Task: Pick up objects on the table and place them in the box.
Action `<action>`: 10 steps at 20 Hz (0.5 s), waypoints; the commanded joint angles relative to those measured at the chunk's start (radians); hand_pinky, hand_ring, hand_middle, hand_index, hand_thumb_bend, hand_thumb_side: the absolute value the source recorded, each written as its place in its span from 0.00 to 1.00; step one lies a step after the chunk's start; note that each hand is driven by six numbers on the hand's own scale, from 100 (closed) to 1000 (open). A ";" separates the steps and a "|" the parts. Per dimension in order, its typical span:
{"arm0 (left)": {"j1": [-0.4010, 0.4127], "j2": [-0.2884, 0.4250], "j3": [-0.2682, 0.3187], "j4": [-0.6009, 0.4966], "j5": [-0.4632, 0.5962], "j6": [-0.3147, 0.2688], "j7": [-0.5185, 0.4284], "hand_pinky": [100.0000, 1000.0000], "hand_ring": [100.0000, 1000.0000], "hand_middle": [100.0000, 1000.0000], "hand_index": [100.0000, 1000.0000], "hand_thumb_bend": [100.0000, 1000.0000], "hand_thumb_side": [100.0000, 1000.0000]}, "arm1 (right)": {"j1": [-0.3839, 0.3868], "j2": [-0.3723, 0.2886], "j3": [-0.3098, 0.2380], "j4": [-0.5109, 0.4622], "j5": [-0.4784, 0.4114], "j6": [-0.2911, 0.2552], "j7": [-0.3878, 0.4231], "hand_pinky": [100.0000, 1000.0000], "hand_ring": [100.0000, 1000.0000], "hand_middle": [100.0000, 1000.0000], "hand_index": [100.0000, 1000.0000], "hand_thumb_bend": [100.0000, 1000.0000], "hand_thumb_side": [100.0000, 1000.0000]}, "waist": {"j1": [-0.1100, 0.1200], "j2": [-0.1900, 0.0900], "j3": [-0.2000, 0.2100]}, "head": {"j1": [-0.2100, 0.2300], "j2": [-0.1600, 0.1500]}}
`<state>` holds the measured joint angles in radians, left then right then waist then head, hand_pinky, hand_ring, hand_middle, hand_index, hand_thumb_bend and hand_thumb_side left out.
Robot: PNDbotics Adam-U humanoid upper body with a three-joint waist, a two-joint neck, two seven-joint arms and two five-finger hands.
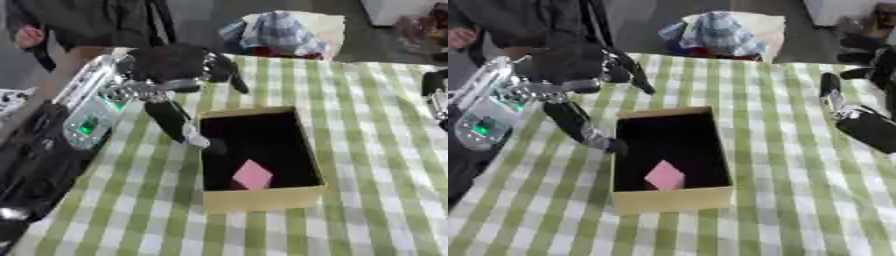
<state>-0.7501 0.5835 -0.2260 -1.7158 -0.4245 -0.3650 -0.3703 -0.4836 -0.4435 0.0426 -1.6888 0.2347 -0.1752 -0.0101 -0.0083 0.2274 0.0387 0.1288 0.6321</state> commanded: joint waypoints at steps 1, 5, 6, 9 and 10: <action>0.049 0.039 0.085 -0.094 0.154 0.080 0.088 0.76 0.67 0.62 0.79 0.22 0.66 | -0.011 -0.018 -0.012 -0.013 -0.008 -0.001 -0.004 0.68 0.79 0.83 0.91 0.07 0.38 | 0.000 -0.019 0.002 | -0.008 -0.003; 0.176 0.006 0.163 -0.098 0.239 0.145 0.179 0.75 0.64 0.59 0.78 0.13 0.71 | -0.008 -0.017 -0.015 -0.013 -0.009 -0.001 -0.006 0.68 0.79 0.83 0.91 0.06 0.37 | 0.001 -0.017 0.015 | -0.012 -0.006; 0.207 -0.008 0.182 -0.095 0.250 0.154 0.203 0.74 0.63 0.58 0.77 0.12 0.72 | -0.008 -0.017 -0.015 -0.013 -0.009 -0.001 -0.007 0.68 0.79 0.83 0.91 0.06 0.37 | 0.000 -0.016 0.018 | -0.013 -0.006; 0.282 -0.046 0.229 -0.092 0.278 0.174 0.264 0.73 0.61 0.57 0.76 0.08 0.74 | -0.006 -0.015 -0.017 -0.013 -0.010 -0.001 -0.008 0.68 0.79 0.83 0.91 0.06 0.36 | 0.002 -0.013 0.021 | -0.015 -0.005; 0.301 -0.057 0.241 -0.093 0.284 0.179 0.280 0.73 0.61 0.56 0.76 0.07 0.75 | -0.005 -0.014 -0.017 -0.013 -0.010 -0.001 -0.009 0.68 0.79 0.83 0.91 0.06 0.36 | 0.002 -0.011 0.021 | -0.016 -0.004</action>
<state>-0.4427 0.5235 -0.0151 -1.7949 -0.1569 -0.1936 -0.1158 -0.4816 -0.4435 0.0372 -1.6888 0.2338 -0.1761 -0.0141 -0.0078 0.2297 0.0593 0.1170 0.6319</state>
